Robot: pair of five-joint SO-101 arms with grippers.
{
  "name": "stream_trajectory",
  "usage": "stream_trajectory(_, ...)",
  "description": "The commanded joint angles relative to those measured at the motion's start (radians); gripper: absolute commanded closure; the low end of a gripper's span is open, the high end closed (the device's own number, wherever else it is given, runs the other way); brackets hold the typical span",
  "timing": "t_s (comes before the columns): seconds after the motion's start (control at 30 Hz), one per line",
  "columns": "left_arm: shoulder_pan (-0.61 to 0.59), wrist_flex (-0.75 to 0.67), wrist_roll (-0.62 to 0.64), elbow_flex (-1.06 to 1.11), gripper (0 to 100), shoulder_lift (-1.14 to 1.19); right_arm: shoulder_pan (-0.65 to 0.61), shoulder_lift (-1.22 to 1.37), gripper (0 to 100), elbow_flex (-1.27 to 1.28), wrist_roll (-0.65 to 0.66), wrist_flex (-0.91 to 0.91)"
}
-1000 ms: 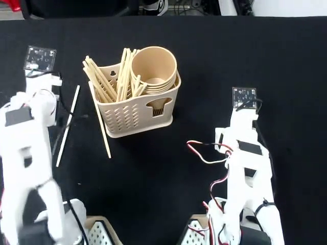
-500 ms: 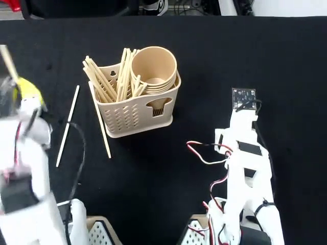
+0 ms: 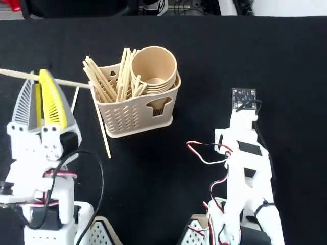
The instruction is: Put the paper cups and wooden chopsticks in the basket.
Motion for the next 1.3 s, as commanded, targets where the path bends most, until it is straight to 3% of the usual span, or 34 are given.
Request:
stream_trajectory(0.0, 0.013, -0.037, 0.072, -0.119, 97, 0.164, -0.009, -0.001, 97.7, -0.005, 0.008, -0.017)
stream_trajectory(0.47, 0.024, -0.029, 0.124, -0.157, 97, 0.539, -0.009, -0.001, 97.7, -0.005, 0.008, -0.017)
stream_trajectory(0.57, 0.041, 0.003, 0.124, -0.159, 90, 0.574, -0.009, -0.001, 97.7, -0.005, 0.008, -0.017)
stream_trajectory(0.83, 0.067, 0.457, 0.118, -0.387, 83, 0.578, -0.009, -0.001, 97.7, -0.005, 0.008, -0.017)
stream_trajectory(1.13, -0.142, 1.307, -0.132, -0.966, 83, 0.667, -0.009, -0.001, 97.7, -0.005, 0.008, -0.017)
stream_trajectory(1.27, -0.151, 1.487, -0.282, -1.015, 83, 0.815, -0.009, -0.001, 97.7, -0.004, 0.008, -0.015)
